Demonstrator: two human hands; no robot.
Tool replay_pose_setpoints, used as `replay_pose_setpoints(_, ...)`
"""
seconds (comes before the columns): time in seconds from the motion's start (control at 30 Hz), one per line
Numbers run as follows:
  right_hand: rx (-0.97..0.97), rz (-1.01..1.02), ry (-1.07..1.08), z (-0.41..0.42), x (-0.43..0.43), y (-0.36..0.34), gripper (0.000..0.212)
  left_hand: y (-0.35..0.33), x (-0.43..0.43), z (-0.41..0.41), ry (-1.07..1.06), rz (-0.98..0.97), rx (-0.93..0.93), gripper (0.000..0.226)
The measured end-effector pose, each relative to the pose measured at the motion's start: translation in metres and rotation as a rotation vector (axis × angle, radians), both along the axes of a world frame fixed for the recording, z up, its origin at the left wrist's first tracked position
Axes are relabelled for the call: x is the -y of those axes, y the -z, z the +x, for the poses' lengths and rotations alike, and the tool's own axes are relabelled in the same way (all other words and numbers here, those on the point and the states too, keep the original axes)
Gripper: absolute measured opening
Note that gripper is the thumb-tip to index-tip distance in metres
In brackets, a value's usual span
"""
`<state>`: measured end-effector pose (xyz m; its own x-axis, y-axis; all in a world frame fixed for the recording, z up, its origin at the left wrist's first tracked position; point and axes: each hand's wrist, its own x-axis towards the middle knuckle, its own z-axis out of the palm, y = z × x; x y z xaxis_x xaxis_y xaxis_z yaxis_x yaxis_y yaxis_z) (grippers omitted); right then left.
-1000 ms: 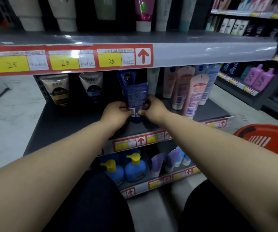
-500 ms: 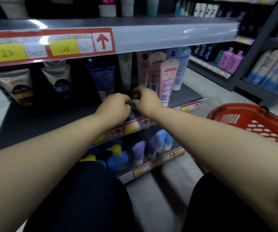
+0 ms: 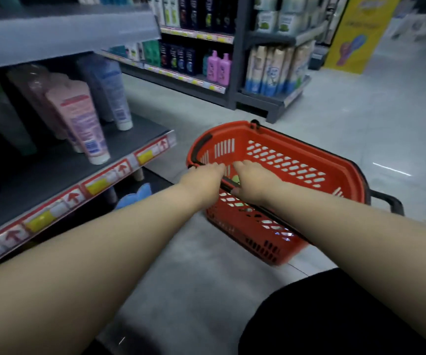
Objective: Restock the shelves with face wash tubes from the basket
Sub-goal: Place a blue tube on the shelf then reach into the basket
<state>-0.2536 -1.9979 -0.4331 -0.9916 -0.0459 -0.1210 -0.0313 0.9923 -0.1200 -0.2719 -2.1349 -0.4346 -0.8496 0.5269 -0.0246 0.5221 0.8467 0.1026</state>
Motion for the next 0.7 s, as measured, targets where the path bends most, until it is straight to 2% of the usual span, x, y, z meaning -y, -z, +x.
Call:
replay_pose_setpoints(0.17,0.173,0.006,0.003,0.016,-0.048,0.041,0.071,0.037,-0.065,-0.015,0.095,-0.131,0.082,0.042)
replay_pose_setpoints(0.27,0.180,-0.027,0.006,0.027,-0.061,0.064,0.063,0.054,-0.088,-0.015,0.126,-0.259,0.143,0.034)
replay_pose_setpoints(0.43,0.171,-0.013,0.001,0.029,-0.066,0.067,0.055,0.053,-0.091,-0.010,0.167,-0.323,0.041,0.025)
replay_pose_setpoints(0.57,0.250,0.026,-0.025,0.043,-0.070,0.064,0.055,0.039,-0.091,0.005,0.257,-0.394,0.067,0.034)
replay_pose_setpoints(0.7,0.344,0.091,-0.084,0.073,-0.068,0.052,0.038,0.029,-0.096,0.032,0.322,-0.456,0.157,0.037)
